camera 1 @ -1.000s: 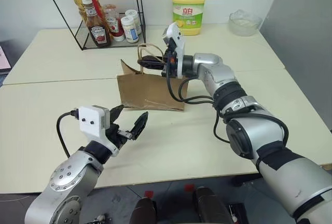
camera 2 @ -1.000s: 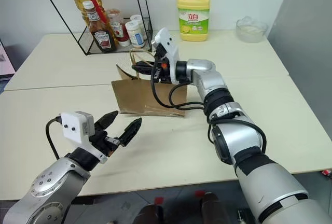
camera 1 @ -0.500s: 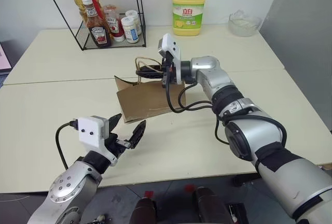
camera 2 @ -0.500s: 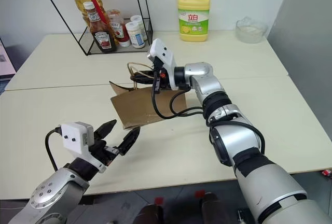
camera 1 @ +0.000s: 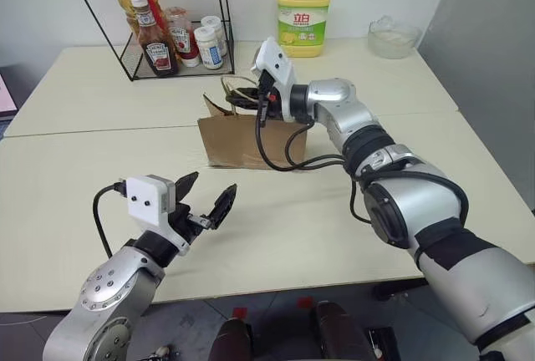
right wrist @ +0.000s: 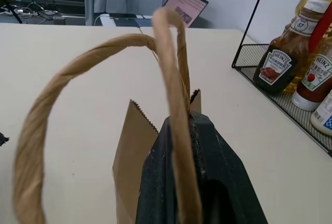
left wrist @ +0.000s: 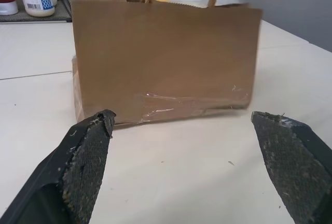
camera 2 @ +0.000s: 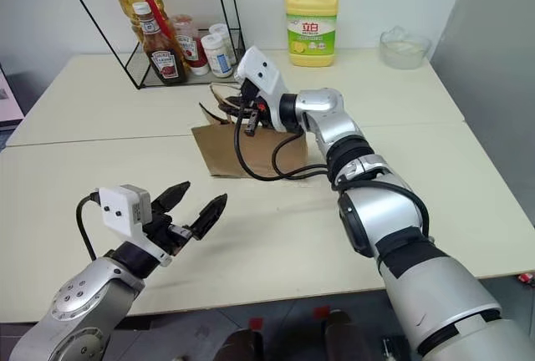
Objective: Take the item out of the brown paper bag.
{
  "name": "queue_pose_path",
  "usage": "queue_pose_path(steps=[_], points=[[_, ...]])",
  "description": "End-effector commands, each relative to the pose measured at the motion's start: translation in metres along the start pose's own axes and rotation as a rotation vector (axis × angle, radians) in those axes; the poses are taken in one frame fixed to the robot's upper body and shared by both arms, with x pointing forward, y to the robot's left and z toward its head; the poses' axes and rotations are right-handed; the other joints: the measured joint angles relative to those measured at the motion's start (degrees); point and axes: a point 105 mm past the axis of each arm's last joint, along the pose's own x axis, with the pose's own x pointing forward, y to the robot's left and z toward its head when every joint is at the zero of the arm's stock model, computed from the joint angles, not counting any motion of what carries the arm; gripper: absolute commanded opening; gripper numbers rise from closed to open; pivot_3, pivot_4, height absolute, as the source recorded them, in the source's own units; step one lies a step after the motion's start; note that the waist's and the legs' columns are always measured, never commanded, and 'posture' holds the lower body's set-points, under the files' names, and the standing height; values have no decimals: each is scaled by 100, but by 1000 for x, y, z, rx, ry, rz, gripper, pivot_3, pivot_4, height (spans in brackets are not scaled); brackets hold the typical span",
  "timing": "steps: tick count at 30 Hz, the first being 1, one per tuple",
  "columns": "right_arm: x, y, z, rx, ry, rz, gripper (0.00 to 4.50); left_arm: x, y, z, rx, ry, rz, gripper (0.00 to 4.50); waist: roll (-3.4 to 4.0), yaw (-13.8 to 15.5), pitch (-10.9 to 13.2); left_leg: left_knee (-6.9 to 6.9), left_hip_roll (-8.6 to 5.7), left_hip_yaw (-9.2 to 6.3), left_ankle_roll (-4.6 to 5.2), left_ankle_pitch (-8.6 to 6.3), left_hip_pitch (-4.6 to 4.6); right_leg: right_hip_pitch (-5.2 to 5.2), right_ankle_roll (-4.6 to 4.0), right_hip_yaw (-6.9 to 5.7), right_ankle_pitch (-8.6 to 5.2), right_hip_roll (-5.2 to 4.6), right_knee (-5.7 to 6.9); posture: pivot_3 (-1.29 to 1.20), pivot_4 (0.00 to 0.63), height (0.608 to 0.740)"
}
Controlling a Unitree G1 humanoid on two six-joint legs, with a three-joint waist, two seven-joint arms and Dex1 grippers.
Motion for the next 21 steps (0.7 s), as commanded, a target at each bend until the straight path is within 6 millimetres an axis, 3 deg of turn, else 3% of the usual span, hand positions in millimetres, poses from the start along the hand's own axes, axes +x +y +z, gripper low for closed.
queue_pose_path(steps=[1, 6, 9, 14, 20, 21], points=[[6, 1, 9, -54, -11, -7, 21, 0, -3, 12, 22, -38, -14, 4500, 0, 0, 0, 0, 0, -1, 0, 0, 0, 0, 0, -1, 0, 0, 0, 0, 150, 740], [5, 8, -11, -11, 21, 16, 21, 0, -2, 12, 19, -38, -15, 4500, 0, 0, 0, 0, 0, -2, 0, 0, 1, 1, 0, -2, 0, 0, 1, 0, 150, 740], [1, 6, -11, 10, 6, 16, 639, -1, -2, 12, 16, -37, -17, 4500, -1, 0, -1, 1, 0, -2, 0, 0, 1, 2, 0, -3, 0, 0, 1, 0, 150, 740], [-18, -7, -1, -7, -24, 15, 2274, 0, -1, 14, 11, -41, -22, 4500, -1, 7, -1, 2, 0, -6, -1, 1, 1, 5, -1, -7, 0, -1, 1, 0, 150, 740], [-57, -23, 11, -46, -57, 31, 4319, 4, 3, 17, 17, -32, -60, 4500, -1, 8, 0, 2, 0, -10, 0, 0, 0, 5, -1, -14, 0, -1, 0, 0, 150, 740], [-66, -24, 12, -52, -60, 43, 4460, 6, 5, 20, 23, -34, -67, 4500, -1, 10, -1, 2, 0, -13, 0, 0, 1, 8, -1, -17, 0, -1, 0, 0, 150, 740]])
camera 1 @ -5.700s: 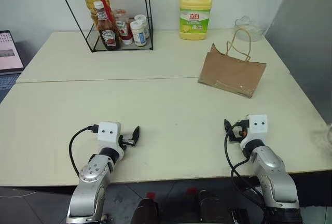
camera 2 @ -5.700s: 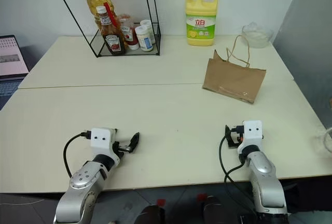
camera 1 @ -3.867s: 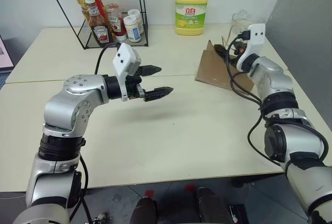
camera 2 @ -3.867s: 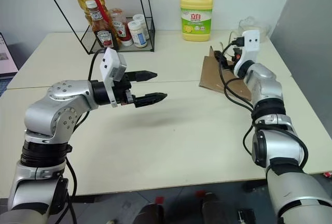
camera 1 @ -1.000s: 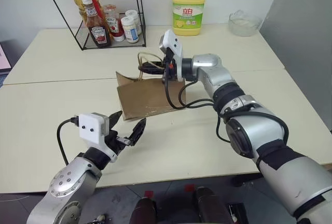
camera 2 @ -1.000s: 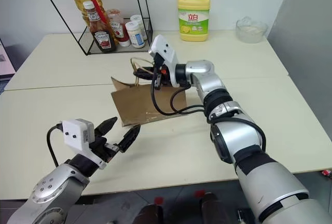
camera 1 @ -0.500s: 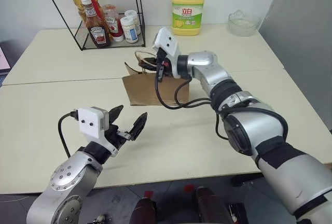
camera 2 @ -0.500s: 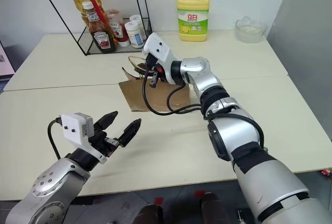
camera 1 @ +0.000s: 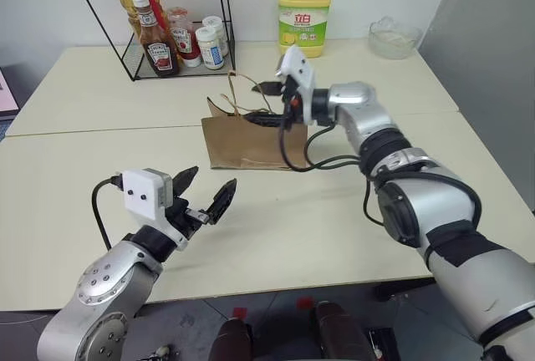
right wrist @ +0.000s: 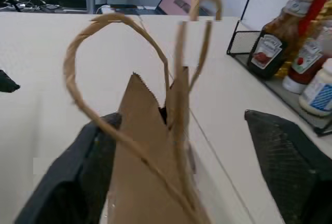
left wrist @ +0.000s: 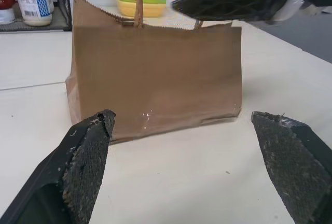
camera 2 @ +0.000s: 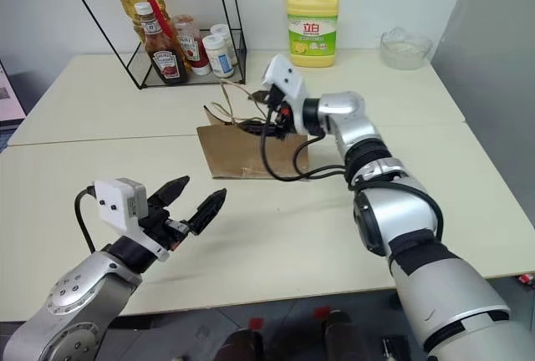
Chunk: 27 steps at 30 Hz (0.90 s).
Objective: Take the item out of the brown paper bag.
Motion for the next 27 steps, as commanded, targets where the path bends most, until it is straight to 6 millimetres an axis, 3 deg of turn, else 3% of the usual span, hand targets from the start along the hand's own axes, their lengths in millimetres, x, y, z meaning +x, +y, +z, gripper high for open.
queue_pose_path(steps=[1, 4, 7, 11, 17, 23, 27], points=[[-23, -4, 22, -51, -68, 39, 4460, 3, 5, 10, 18, -17, -33, 4500, 0, 10, 0, 0, 0, -5, 0, 0, 0, 2, 0, -5, 0, 0, -1, 0, 150, 740], [-51, 5, 15, -42, -37, 63, 4460, 13, 20, 26, 38, -49, -45, 4500, 0, 62, 0, 3, 0, -30, 0, 0, 0, 14, 0, -27, 0, -1, -1, 0, 150, 740], [-80, 29, -8, -29, 56, 48, 4460, 29, 43, 47, 103, -69, -40, 4500, 0, 141, 0, 4, -1, -63, -1, 1, -8, 19, -2, -57, -1, 0, 0, 0, 150, 740], [-99, 48, -21, 61, 61, -140, 4460, 58, 71, 72, 242, -52, -58, 4500, 2, 178, 1, 5, -2, -74, -9, 6, -11, 19, -5, -65, -3, 3, -2, 0, 150, 740], [-114, 64, -28, 177, 27, -525, 4460, 121, 97, 102, 465, -49, -56, 4500, 2, 161, -1, -3, -7, -89, -50, 31, -8, 15, -5, -63, -3, 10, 4, 0, 150, 740], [-129, 81, -33, 255, 37, -727, 4460, 176, 97, 113, 642, -4, -41, 4500, 2, 189, -1, -1, -22, -102, -50, 32, -23, 15, -6, -70, -4, 2, -6, 0, 150, 740], [-136, 87, -36, 276, 51, -786, 4460, 188, 88, 93, 755, 107, -147, 4500, 2, 143, -1, -4, -28, -104, -49, 31, -23, 14, -6, -69, -4, -2, -5, 0, 150, 740]])
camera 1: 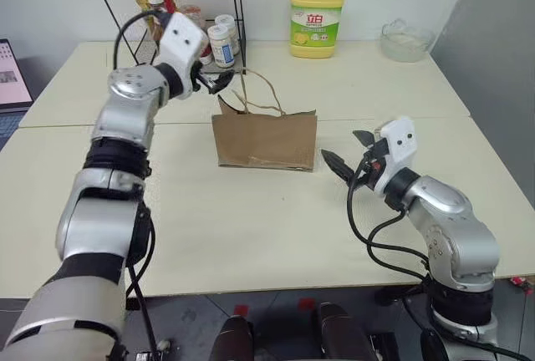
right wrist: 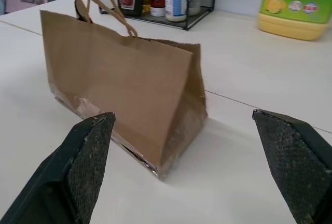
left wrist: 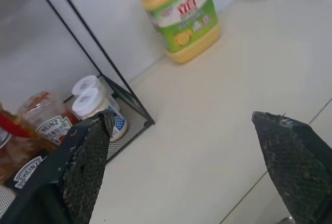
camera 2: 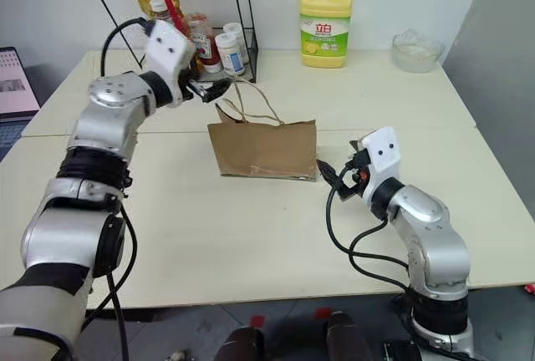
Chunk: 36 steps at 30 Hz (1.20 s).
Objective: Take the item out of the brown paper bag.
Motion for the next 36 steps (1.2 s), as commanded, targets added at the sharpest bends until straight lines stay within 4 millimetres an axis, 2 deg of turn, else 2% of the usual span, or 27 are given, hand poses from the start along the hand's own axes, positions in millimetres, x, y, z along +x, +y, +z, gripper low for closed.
queue_pose_path(steps=[1, 4, 9, 14, 16, 18, 21, 23, 26, 31, 36], points=[[-9, -2, 8, -11, -36, -45, 4460, 3, -9, -3, 106, 35, -104, 4500, 0, -40, 0, -1, 0, 0, 1, 0, 2, -1, 0, 1, 0, 0, 1, 0, 150, 740], [-13, -5, 4, -11, -25, -65, 4460, 1, -18, -11, 118, 67, -193, 4500, 0, -52, 0, -2, 1, 0, 6, -1, 3, -4, -2, 2, -1, 2, 3, 0, 150, 740], [-15, -8, -2, -8, -13, -70, 4460, -14, -30, -9, 98, 67, -381, 4500, 0, -47, 0, -1, 1, -2, 10, -2, 1, -3, -2, 3, -1, 3, 5, 0, 150, 740], [-15, -11, -9, -5, 1, -49, 4460, -52, -63, -2, 46, 63, -600, 4500, 1, -99, 0, -7, 7, -3, 8, -1, 4, -3, -4, 6, -3, 6, 9, 0, 150, 740], [-15, -12, -13, -7, 10, -39, 4460, -70, -84, -2, -1, 84, -673, 4500, 1, -98, 1, -5, 9, -5, 9, -1, 2, -2, -4, 6, -3, 6, 8, 0, 150, 740], [-15, -14, -17, -14, 21, -28, 4460, -89, -106, -5, -38, 115, -722, 4500, 1, -94, 1, -4, 10, -4, 11, -2, 2, 0, -4, 8, -3, 6, 8, 0, 150, 740], [-14, -17, -21, -25, 29, -16, 4460, -109, -124, -5, -93, 148, -731, 4500, 1, -46, 1, 0, 13, -4, 22, -9, 2, 2, -4, 7, -3, 9, 8, 0, 150, 740], [-13, -19, -22, -27, 31, -11, 4460, -118, -126, -4, -111, 158, -715, 4500, 0, -22, 1, 3, 17, -5, 23, -9, 2, 3, -4, 7, -3, 13, 7, 0, 150, 740], [-13, -18, -26, -37, 40, 17, 4460, -127, -119, 0, -74, 141, -686, 4500, 0, 1, 1, 3, 20, -5, 25, -8, 3, 4, -3, 5, -4, 16, 8, 0, 150, 740], [-16, -6, -37, -72, 75, 123, 4460, -135, -103, -8, 154, 90, -667, 4500, 1, 4, 1, -1, 20, -1, 25, -8, 9, 5, -8, 6, -6, 16, 4, 0, 150, 740], [-21, 7, -46, -105, 106, 245, 4460, -155, -133, -29, 315, 18, -864, 4500, 1, 6, 1, -1, 21, 5, 25, -8, 8, 5, -14, 9, -9, 16, 3, 0, 150, 740]])
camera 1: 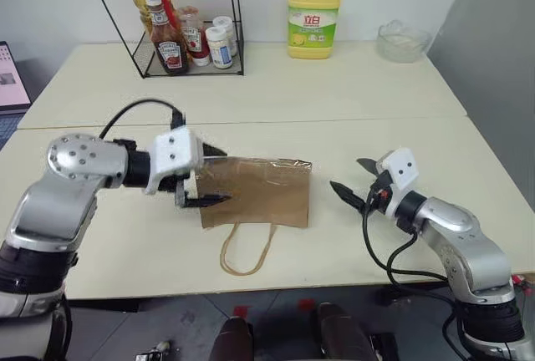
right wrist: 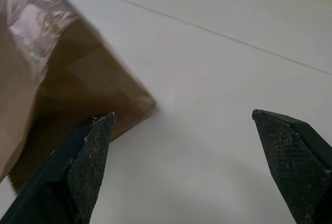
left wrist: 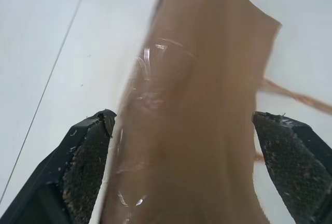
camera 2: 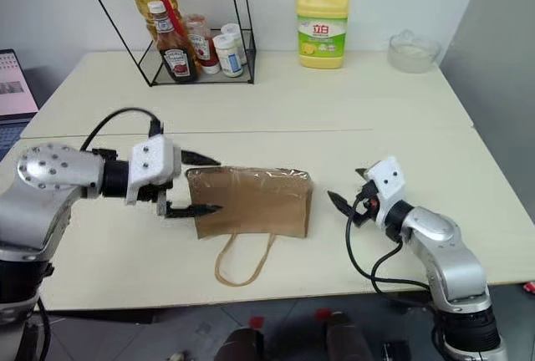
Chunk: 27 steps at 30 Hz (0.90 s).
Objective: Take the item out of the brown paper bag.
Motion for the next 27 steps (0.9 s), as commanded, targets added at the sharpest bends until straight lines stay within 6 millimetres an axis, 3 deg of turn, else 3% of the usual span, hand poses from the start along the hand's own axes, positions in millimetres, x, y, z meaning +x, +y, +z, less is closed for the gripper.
queue_pose_path(steps=[1, 11, 18, 23, 27], points=[[-3, 10, 6, -48, -29, 84, 4460, 5, -16, 4, 143, -47, -89, 4500, 0, 5, 0, 0, 0, 0, 0, 0, 0, 0, -1, 0, -1, 0, 0, 0, 150, 740], [-14, 25, -6, -66, 14, 162, 4460, 31, -49, -28, 296, -45, -254, 4500, -1, 38, 0, 3, 2, 0, 1, -1, 0, 3, -2, -2, -1, 2, 1, 0, 150, 740], [-21, 27, -10, -64, 37, 166, 4460, 37, -53, -32, 324, -71, -280, 4500, -1, 38, -1, 4, 2, -1, 2, -1, 1, 4, -2, -1, -1, 3, 3, 0, 150, 740], [-24, 25, -11, -62, 46, 156, 4460, 30, -40, -30, 342, -64, -269, 4500, -1, 37, -1, 4, 3, -3, 2, -1, 1, 4, -2, -3, -1, 4, 4, 0, 150, 740], [-22, 26, -10, -62, 43, 158, 4460, 27, -42, -31, 354, -55, -299, 4500, -1, 35, -1, 4, 2, -2, 2, -1, 2, 4, -2, -2, -1, 4, 4, 0, 150, 740]])
